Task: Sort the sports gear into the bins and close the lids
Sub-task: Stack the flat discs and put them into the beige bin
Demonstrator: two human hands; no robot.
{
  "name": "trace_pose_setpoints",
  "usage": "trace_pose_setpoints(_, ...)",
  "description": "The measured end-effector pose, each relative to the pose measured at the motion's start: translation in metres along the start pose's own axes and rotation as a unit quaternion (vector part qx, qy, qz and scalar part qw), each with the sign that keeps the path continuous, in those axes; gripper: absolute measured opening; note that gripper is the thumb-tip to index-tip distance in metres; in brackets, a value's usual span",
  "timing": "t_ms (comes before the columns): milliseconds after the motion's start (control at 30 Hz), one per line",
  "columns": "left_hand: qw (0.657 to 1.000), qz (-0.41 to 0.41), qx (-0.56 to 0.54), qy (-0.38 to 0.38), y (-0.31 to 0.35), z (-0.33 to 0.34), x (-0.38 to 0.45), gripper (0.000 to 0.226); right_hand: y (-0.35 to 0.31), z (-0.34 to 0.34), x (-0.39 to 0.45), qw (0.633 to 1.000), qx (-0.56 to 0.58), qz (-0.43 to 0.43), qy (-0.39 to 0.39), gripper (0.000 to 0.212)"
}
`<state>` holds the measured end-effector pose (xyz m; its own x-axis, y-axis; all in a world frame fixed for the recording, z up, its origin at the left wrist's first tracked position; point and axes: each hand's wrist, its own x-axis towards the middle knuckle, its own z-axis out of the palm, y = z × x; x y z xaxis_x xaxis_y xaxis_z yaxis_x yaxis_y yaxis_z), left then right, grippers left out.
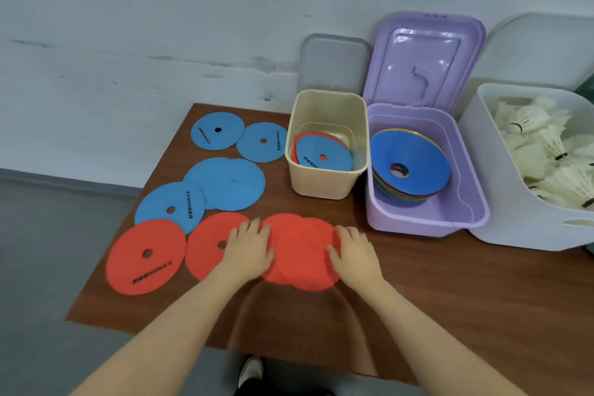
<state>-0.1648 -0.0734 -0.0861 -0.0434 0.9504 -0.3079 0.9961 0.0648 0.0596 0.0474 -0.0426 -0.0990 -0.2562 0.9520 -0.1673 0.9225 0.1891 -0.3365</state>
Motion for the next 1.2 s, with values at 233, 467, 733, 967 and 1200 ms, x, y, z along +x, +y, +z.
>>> trace_pose_setpoints(233, 0.997, 0.007, -0.046, -0.062, -0.026, 0.026, 0.005, 0.077, -0.032, 0.045, -0.007, 0.987, -0.001, 0.16, 0.003, 0.072)
trace_pose_setpoints(467, 0.994, 0.062, -0.08, -0.043, -0.047, 0.036, 0.005, 0.077, -0.075, 0.068, -0.002, 0.974, 0.056, 0.216, 0.046, 0.075)
trace_pose_setpoints(733, 0.985, 0.127, -0.097, -0.062, -0.071, 0.028, 0.019, 0.06, -0.074, 0.068, -0.005, 0.973, 0.118, 0.192, 0.05, 0.087)
trace_pose_setpoints(967, 0.986, 0.146, -0.065, -0.051, -0.059, 0.034, 0.025, 0.074, -0.073, 0.063, -0.002, 0.966, 0.126, 0.223, 0.025, 0.086)
trace_pose_setpoints(1200, 0.986, 0.124, -0.109, -0.004, -0.049, 0.035, 0.021, 0.08, -0.066, 0.06, -0.004, 0.948, 0.239, 0.202, 0.064, 0.066)
